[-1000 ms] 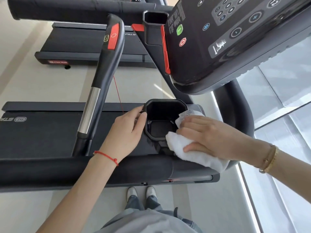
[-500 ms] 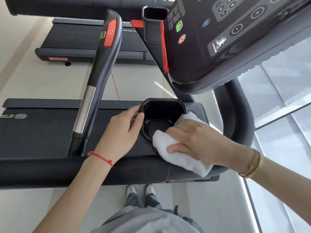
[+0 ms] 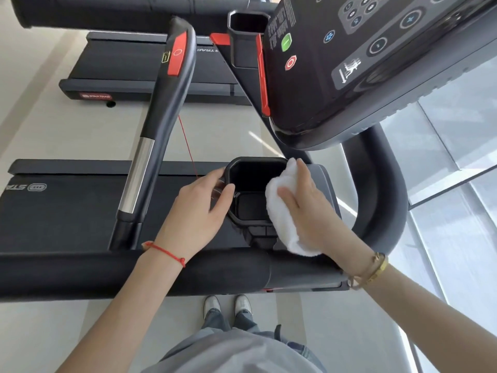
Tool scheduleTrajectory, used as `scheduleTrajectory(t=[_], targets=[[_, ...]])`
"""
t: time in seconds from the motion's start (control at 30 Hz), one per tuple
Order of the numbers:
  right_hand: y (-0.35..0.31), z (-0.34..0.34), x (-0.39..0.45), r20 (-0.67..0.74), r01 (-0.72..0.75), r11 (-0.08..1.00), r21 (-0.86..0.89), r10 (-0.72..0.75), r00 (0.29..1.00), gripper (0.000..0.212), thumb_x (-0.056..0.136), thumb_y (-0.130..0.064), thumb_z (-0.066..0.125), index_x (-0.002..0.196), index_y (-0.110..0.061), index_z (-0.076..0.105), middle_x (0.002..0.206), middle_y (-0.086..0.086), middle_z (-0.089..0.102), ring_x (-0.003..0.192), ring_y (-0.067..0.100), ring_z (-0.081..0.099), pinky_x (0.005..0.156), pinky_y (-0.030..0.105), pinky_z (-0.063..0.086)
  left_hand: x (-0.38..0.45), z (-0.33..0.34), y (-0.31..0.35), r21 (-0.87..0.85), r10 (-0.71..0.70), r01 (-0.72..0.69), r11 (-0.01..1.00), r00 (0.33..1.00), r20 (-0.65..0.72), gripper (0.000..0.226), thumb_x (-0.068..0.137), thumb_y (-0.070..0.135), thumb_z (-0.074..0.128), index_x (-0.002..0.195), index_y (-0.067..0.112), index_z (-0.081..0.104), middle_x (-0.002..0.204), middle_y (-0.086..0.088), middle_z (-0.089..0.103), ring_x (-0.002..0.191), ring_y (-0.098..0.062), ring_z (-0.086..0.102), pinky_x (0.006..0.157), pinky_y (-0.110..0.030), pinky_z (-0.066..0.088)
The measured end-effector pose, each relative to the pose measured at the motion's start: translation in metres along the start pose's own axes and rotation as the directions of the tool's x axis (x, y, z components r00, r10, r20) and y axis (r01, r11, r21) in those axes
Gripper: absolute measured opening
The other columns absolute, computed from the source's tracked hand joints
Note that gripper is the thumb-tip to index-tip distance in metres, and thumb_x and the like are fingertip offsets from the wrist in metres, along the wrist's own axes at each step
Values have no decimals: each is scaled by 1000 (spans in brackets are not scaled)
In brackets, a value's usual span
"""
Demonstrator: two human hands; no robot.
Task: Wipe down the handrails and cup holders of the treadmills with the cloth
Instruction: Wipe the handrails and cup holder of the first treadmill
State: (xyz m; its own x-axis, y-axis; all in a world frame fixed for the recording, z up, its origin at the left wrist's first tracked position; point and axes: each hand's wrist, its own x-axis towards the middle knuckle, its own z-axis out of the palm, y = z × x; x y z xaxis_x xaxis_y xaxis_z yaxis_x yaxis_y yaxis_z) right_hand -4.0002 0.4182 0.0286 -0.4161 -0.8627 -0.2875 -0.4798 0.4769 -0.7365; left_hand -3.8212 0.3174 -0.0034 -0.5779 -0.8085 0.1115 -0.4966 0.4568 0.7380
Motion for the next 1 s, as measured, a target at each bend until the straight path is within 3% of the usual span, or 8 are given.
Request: scheduleTrajectory(t=[0.07,0.23,0.33,0.47,0.57,0.7,0.83,1.0], targets=[[-5,-6,7,-14,23,999,-45,-24,1000,44,104,-23,36,144,-11,23,131,9,47,113,24,51,82,21,31,0,0,0,-2,0,0,1000,1000,-4,41,96,45,44,134,34,53,94,35,56,95,16,56,77,4,37],[4,4,-35,-8,9,990,-144,-11,1000,57,98,-45,39,144,-17,21,102,-4,48,68,0,46,56,22,32,0,0,0,-10,-4,4,1000,1000,3,43,95,48,43,134,36,52,95,34,57,95,14,57,76,3,38],[0,1,-20,-1,-2,996,-84,2,1000,49,99,-42,41,134,-10,30,105,1,51,76,3,47,58,13,31,0,1,0,-6,-8,8,1000,1000,6,44,94,48,43,135,34,52,95,33,57,95,12,58,79,-1,40],[-10,-10,17,-31,45,997,-61,-47,998,34,103,-21,40,132,-5,33,113,11,55,94,18,54,72,26,35,0,0,1,-7,-13,13,1000,1000,6,44,95,46,44,136,32,52,98,26,60,95,7,60,84,-11,45],[-2,-11,16,-24,79,992,-96,-81,996,46,102,-29,44,142,-14,28,121,8,52,110,21,53,70,15,34,0,0,1,-10,-5,5,1000,1000,11,44,95,46,44,135,33,52,96,29,58,94,10,59,81,-5,43],[9,-2,-12,-30,66,990,-122,-70,997,86,91,-56,45,154,-28,-7,159,-3,22,141,18,30,98,17,21,0,0,1,-19,-7,7,1000,1000,-1,41,95,44,46,134,32,54,93,33,56,93,15,56,76,4,39],[8,-3,-26,53,-37,998,40,35,998,101,76,-70,54,150,-42,-10,156,-6,24,137,12,33,104,31,28,0,-1,2,-17,-10,11,1000,1000,16,40,95,44,45,133,34,53,95,31,58,94,10,58,81,-8,43],[4,5,-17,-7,19,1000,-2,-19,1000,89,93,-44,55,152,-31,-10,149,-5,25,105,-1,36,79,2,28,-1,-1,6,-13,-24,24,1000,1000,17,43,96,42,46,137,28,53,104,17,65,95,-1,62,85,-21,49]])
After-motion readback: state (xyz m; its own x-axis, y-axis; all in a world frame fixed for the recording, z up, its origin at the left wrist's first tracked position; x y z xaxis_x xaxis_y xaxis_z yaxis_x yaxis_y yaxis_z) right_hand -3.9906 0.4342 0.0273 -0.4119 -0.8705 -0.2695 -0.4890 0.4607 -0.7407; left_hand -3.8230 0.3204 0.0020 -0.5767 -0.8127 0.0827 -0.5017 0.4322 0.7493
